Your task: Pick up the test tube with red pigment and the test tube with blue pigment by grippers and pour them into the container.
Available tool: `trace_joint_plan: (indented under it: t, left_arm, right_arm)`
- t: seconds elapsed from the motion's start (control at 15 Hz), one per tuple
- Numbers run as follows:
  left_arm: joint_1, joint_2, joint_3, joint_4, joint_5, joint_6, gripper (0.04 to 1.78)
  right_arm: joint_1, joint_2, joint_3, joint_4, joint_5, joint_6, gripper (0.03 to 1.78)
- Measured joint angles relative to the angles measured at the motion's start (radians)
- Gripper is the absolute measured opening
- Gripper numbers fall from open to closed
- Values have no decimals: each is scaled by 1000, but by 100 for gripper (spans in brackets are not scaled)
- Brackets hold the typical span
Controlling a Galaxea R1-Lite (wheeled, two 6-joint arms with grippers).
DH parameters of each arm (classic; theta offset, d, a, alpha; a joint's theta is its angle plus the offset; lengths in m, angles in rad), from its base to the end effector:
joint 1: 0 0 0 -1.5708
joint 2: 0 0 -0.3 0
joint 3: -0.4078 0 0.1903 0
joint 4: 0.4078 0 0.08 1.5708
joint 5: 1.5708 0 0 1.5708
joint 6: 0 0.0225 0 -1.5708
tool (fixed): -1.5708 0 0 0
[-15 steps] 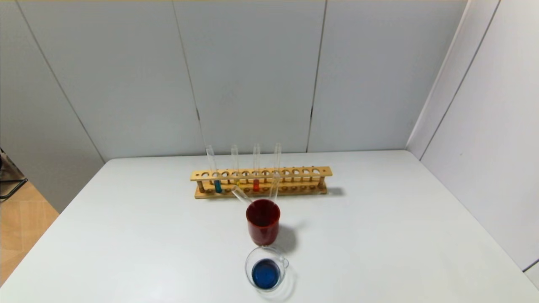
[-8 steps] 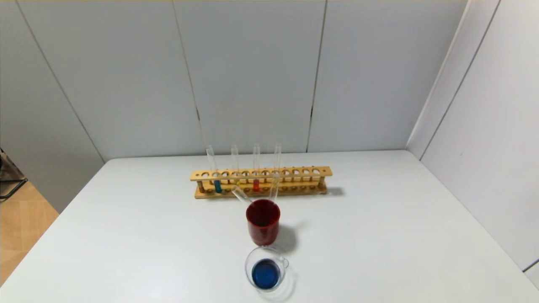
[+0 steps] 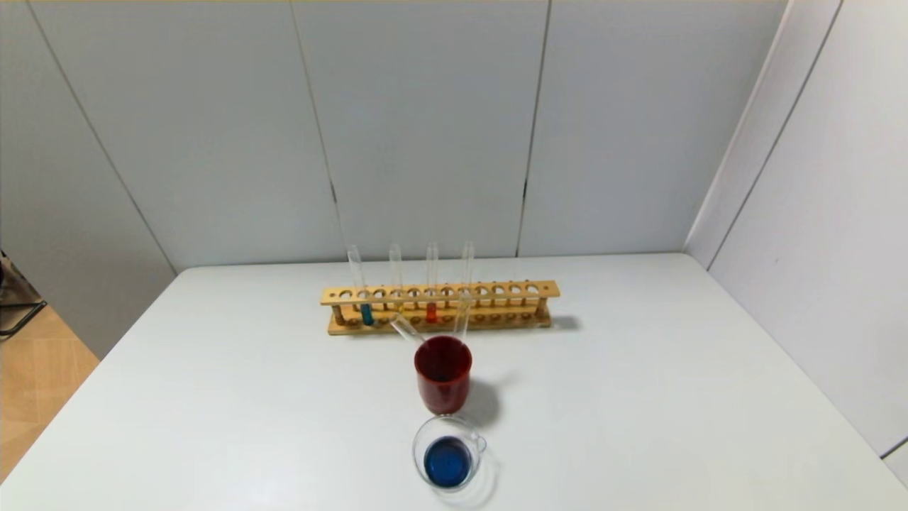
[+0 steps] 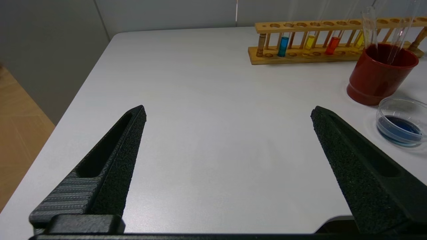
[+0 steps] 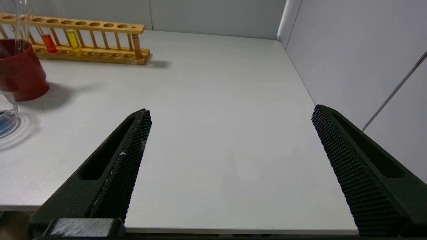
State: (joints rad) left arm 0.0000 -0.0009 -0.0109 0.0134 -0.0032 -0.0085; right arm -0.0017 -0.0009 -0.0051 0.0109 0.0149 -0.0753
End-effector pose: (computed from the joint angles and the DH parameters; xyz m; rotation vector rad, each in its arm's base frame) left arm -0.0237 -0.0001 0.0771 -0.0085 0.0016 -0.0032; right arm -0.0233 0.0004 0.0757 -0.0753 0.0044 0.0134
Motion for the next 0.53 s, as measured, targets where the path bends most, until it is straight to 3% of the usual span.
trace_joint_plan:
  t: [0.53]
  left_arm:
    - [0, 0, 0, 0, 0, 0, 175]
  right_arm:
    - [0, 0, 0, -2, -6, 7, 175]
